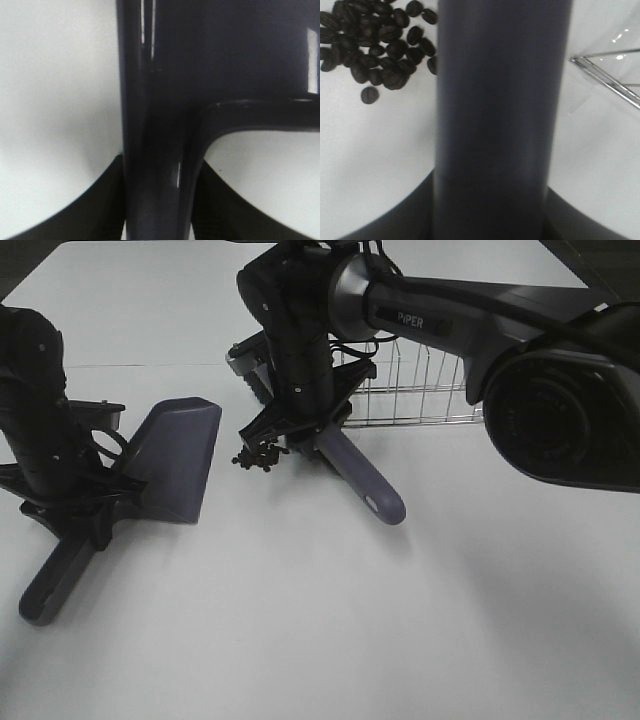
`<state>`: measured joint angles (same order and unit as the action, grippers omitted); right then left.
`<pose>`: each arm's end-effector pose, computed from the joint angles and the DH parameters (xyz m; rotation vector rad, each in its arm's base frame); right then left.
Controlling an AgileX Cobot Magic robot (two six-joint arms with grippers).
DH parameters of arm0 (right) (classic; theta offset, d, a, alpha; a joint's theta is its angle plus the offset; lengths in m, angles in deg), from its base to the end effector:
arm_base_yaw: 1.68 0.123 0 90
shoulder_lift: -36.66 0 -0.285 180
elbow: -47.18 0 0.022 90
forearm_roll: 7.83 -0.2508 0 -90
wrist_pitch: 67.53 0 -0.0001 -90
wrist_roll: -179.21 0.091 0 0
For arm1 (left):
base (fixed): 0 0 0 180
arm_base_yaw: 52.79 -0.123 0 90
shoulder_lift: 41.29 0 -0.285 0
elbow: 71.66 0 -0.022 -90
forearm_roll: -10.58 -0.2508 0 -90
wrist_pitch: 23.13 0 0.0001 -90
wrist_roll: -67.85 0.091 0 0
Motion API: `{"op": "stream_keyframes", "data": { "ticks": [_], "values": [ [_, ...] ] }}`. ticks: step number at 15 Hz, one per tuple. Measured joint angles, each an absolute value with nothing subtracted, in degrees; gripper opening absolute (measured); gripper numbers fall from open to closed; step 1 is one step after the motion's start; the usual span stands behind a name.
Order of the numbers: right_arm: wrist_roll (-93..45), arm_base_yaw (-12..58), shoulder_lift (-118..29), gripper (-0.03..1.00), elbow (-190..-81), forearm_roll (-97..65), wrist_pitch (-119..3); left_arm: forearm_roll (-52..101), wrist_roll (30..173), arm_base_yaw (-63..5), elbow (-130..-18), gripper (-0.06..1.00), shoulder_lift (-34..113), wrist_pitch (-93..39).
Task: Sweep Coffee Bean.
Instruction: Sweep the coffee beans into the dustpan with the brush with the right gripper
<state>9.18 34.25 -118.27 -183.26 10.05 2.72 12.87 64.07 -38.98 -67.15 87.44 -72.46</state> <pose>0.4331 0.2813 0.1157 -0.7871 2.8128 -0.3521 0.3605 -0.0915 0.0987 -0.2291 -3.0840 0.0348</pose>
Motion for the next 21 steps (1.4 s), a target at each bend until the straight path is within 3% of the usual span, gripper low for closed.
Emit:
{"op": "stream_keyframes", "data": {
  "ticks": [9,15,21],
  "values": [
    [9.64,35.28,-119.3,0.32,-183.54,-7.83,2.2,12.99,64.24,-38.98,-67.15,0.31,87.44,-72.46],
    [10.56,38.83,-120.39,0.32,-183.77,-21.58,-12.12,13.16,64.3,-38.98,-67.15,0.31,87.44,-72.46],
    [10.56,38.77,-119.87,0.32,-187.84,-19.8,-11.95,13.16,64.3,-38.98,-67.15,0.31,87.44,-72.46]
  ]
}}
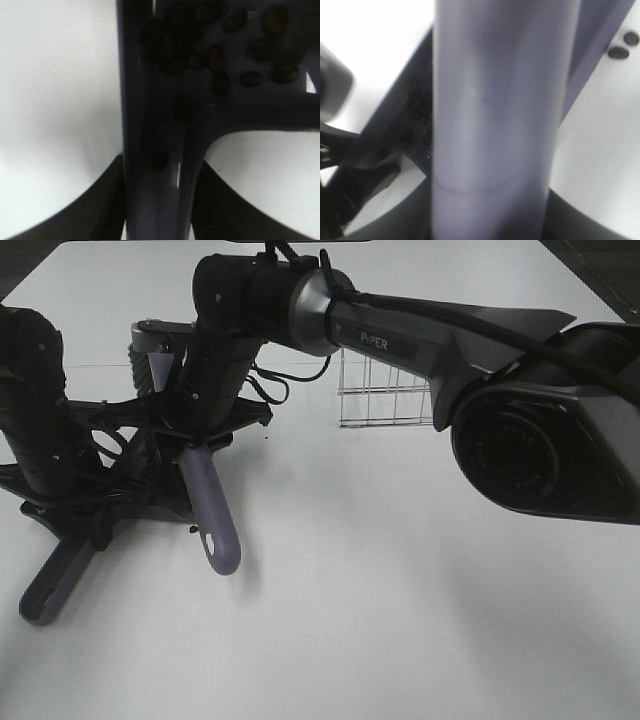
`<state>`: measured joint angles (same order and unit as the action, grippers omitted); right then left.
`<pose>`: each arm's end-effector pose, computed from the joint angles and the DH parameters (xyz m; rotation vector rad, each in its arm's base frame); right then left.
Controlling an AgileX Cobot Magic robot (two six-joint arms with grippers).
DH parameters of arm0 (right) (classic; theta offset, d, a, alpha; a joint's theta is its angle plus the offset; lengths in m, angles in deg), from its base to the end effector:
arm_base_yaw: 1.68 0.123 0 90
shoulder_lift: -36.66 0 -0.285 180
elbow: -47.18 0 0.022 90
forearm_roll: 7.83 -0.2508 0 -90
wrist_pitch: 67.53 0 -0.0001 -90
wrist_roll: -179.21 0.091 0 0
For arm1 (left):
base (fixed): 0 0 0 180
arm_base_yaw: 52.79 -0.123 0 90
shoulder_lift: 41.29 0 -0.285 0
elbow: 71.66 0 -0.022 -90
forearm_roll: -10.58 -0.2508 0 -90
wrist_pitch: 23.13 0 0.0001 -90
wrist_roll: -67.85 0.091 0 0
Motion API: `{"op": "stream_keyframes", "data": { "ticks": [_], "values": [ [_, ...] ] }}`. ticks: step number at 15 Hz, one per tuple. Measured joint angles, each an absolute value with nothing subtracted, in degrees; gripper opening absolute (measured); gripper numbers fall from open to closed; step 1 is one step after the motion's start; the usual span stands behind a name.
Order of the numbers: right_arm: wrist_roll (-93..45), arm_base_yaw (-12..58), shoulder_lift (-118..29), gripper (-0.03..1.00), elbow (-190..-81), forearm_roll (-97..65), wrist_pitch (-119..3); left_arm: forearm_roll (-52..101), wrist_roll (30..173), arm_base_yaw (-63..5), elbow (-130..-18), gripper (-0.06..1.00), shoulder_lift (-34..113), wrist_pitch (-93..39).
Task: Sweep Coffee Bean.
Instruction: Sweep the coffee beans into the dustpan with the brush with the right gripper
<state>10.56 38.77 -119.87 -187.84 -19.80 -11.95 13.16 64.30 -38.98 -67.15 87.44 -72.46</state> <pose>0.4063 0.3669 0.1258 -0.5951 2.7620 0.5000 0.3605 -0.0918 0.0987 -0.2301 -3.0834 0.0407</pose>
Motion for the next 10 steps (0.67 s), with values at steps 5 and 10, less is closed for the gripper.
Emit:
{"op": "stream_keyframes", "data": {
  "ticks": [5,10],
  "values": [
    [10.56,38.77,-119.87,0.32,-194.66,-12.12,-6.11,13.44,64.3,-38.98,-67.15,0.31,87.44,-72.46],
    [10.5,38.77,-119.87,0.32,-198.5,-5.76,2.77,10.24,63.15,-38.87,-67.15,0.31,87.44,-75.9]
  ]
}}
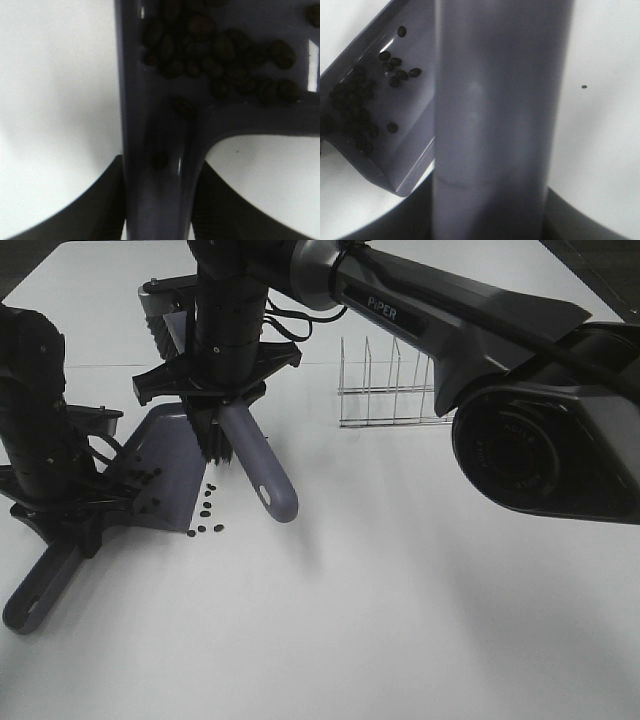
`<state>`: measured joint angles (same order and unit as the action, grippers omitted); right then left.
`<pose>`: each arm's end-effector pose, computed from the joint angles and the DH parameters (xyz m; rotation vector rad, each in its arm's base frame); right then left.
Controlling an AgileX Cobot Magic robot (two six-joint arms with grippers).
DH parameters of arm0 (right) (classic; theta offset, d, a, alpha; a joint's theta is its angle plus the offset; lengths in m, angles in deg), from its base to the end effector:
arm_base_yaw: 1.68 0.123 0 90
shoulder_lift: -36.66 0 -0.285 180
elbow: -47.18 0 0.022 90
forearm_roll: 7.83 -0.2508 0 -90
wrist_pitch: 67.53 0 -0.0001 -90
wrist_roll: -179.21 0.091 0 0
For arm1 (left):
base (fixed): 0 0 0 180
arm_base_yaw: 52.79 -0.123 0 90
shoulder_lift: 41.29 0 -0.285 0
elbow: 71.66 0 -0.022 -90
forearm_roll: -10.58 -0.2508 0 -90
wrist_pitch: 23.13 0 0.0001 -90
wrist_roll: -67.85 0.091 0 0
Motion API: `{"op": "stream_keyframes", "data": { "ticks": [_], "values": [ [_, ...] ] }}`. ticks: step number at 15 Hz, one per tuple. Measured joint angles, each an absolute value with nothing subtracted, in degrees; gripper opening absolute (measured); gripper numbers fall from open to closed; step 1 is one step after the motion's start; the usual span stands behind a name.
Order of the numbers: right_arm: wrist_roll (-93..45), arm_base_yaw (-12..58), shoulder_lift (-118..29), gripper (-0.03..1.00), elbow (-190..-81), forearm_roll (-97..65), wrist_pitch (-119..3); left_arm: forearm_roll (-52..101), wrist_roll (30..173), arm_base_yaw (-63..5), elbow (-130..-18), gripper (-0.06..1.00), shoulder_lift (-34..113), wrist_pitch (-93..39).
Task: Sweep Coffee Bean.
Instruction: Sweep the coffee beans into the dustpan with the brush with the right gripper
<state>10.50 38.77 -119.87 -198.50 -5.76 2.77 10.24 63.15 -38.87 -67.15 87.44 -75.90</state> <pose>0.4143 0.3492 0.1687 -0.7203 2.7324 0.1588 0.3558 -0.0877 0.0991 -0.2500 -3.0283 -0.0326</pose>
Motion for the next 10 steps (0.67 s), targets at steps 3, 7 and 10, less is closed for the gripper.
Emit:
{"op": "stream_keyframes", "data": {
  "ticks": [3,7,10],
  "values": [
    [10.04,38.77,-119.01,0.32,-198.55,-7.83,3.0,9.83,62.75,-38.87,-64.46,0.31,86.18,-76.07],
    [9.47,38.77,-117.23,0.32,-198.5,-10.06,3.0,9.6,62.52,-38.87,-58.73,0.31,82.69,-75.72],
    [9.47,38.83,-113.68,0.32,-192.2,-9.72,2.83,9.78,62.63,-38.87,-57.47,0.31,82.06,-75.55]
  ]
}}
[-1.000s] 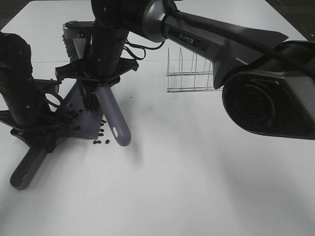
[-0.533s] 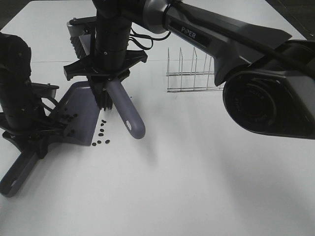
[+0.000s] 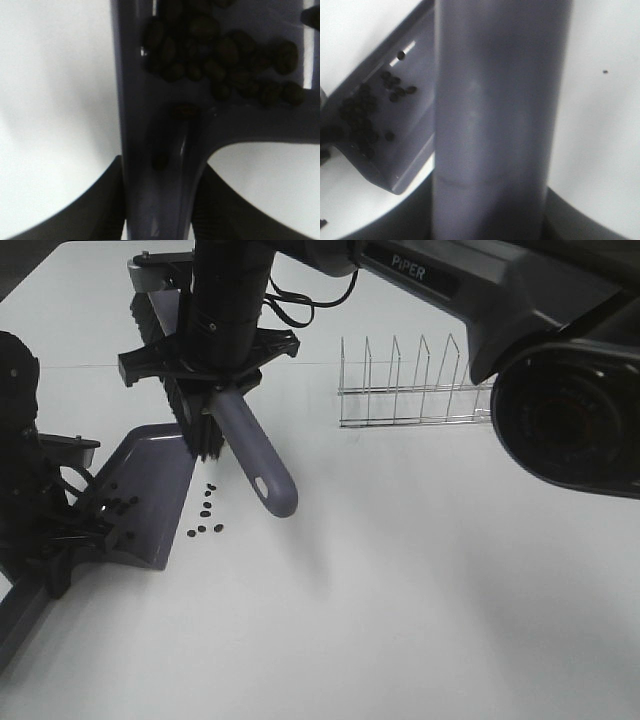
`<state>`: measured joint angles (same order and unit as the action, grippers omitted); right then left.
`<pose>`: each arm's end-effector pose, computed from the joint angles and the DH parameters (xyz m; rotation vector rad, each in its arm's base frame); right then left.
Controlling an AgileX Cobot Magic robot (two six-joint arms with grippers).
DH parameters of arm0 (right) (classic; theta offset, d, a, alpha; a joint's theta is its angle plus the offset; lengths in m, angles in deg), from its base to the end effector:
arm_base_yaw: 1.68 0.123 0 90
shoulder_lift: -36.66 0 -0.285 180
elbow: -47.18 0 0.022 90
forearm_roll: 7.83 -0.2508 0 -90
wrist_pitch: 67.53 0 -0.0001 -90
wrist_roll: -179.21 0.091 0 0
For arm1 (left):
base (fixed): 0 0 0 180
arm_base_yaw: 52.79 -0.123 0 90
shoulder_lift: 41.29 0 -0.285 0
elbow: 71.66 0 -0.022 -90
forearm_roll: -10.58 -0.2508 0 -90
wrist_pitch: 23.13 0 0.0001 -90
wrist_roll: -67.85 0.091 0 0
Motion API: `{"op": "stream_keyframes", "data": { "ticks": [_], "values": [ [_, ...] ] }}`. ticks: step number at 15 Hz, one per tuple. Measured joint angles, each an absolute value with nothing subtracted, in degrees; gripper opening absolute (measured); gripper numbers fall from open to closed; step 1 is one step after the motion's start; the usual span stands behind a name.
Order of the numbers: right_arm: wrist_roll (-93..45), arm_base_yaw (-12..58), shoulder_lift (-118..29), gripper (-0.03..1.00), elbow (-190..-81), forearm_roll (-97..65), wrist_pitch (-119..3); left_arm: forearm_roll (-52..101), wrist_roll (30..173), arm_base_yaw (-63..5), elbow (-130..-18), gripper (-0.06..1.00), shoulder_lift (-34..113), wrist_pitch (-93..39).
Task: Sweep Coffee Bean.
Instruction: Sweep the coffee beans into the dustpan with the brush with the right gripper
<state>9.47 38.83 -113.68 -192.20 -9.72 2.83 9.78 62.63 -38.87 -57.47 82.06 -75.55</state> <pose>0.3995 0.3450 0.1956 -0.7357 2.7545 0.2434 0.3170 -0.0775 0.1013 -0.2394 -2.9617 -0.0582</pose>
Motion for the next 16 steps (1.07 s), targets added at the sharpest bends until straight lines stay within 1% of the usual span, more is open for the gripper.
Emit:
{"op": "stream_keyframes", "data": {
  "ticks": [3,5,7,10,16],
  "values": [
    [9.64,38.83,-109.67,0.32,-181.77,0.08,2.95,11.21,64.3,-38.87,-56.15,0.31,81.89,-74.58],
    [10.04,38.83,-108.87,0.32,-177.99,6.38,3.12,11.44,64.64,-38.87,-56.15,0.31,81.89,-74.52],
    [10.1,38.83,-108.81,0.32,-174.61,9.02,3.12,11.72,64.75,-38.87,-56.15,0.31,81.89,-74.46],
    [10.1,38.83,-109.27,0.32,-172.71,9.71,3.23,11.78,64.75,-38.87,-56.15,0.31,81.89,-74.41],
    [10.1,39.12,-111.91,0.32,-172.71,9.94,2.83,12.18,64.75,-38.87,-56.09,0.31,81.89,-74.35]
  ]
}}
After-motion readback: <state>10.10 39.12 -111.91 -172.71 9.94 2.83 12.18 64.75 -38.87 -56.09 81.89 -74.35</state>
